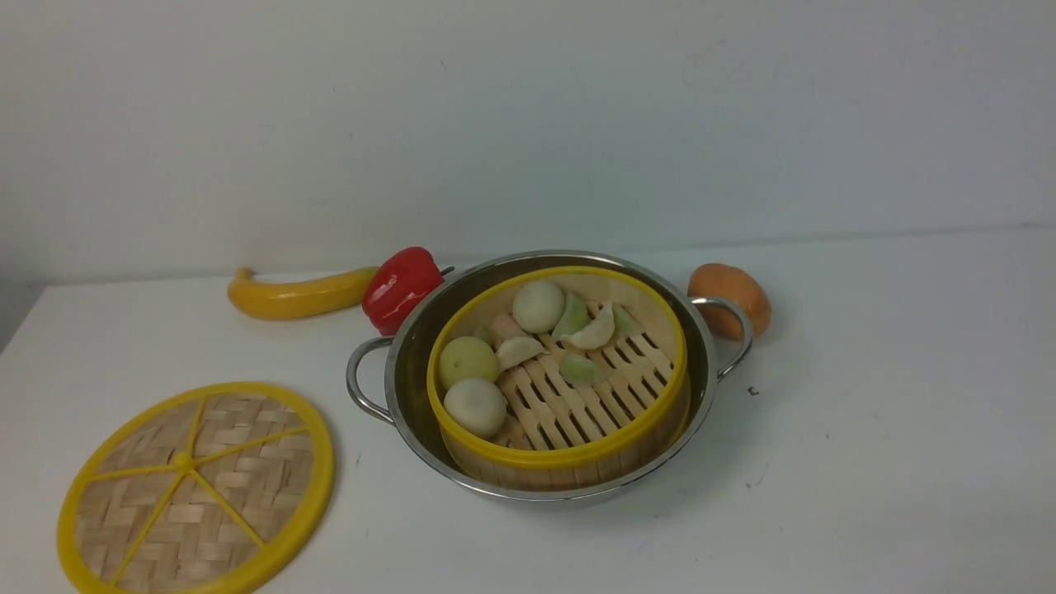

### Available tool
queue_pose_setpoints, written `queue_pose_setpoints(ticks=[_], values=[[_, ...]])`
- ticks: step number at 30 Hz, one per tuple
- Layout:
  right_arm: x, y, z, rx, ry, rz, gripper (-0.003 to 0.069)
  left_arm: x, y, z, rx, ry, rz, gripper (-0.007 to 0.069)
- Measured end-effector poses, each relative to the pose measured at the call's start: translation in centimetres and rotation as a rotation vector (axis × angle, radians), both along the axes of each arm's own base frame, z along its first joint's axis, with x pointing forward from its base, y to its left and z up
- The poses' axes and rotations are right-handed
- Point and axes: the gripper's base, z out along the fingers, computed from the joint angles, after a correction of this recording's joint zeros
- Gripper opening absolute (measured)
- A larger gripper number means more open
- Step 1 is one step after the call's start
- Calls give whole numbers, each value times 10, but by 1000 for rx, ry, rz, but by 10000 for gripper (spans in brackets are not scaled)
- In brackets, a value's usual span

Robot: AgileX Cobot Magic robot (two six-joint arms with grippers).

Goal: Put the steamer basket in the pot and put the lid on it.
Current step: Use the left arm to lift the lid of the steamer

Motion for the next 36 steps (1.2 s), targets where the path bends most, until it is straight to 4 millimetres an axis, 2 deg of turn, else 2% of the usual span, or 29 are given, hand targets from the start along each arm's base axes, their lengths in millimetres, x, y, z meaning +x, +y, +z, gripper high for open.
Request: queue_pose_setpoints(ticks=[36], values=[[0, 0, 0, 0, -1, 0, 65, 0, 0, 0, 0, 0, 0, 379]])
